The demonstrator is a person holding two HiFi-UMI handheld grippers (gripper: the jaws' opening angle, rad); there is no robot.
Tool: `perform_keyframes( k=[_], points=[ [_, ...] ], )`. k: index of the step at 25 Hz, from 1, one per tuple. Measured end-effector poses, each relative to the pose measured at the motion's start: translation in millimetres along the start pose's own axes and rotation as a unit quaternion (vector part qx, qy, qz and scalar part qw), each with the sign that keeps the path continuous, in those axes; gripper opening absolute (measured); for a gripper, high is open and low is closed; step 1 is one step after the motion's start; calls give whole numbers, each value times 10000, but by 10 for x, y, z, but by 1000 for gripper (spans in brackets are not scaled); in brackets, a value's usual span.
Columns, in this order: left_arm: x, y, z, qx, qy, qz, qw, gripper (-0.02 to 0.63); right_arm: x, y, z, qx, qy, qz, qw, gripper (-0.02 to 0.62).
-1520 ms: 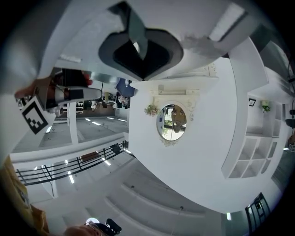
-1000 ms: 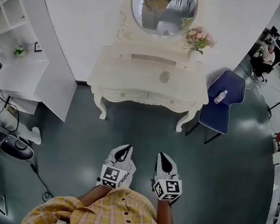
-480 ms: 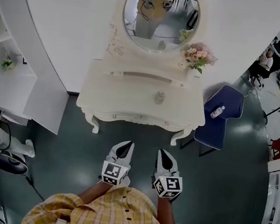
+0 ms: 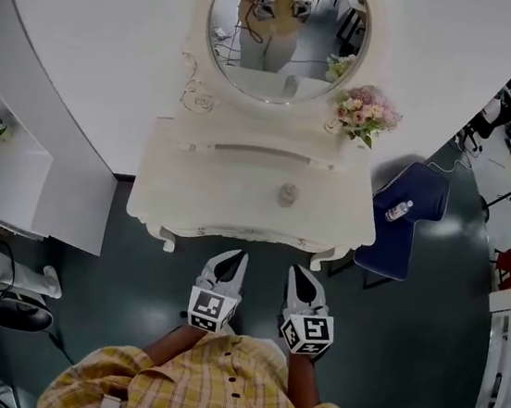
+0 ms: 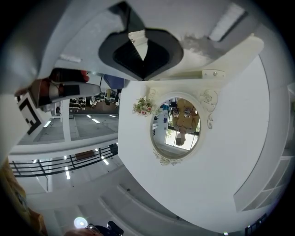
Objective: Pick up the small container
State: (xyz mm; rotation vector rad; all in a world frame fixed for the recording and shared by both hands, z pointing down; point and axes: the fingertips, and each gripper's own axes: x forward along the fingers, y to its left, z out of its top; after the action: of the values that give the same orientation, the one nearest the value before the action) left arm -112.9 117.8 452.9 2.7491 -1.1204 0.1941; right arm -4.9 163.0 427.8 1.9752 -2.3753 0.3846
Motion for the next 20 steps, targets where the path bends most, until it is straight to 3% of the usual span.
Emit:
perform_keyframes(
  k=[20],
  points=[
    [1074,150,58,63,385,235,9990,0,972,-812,183,136,260,338,9990,-3]
  ],
)
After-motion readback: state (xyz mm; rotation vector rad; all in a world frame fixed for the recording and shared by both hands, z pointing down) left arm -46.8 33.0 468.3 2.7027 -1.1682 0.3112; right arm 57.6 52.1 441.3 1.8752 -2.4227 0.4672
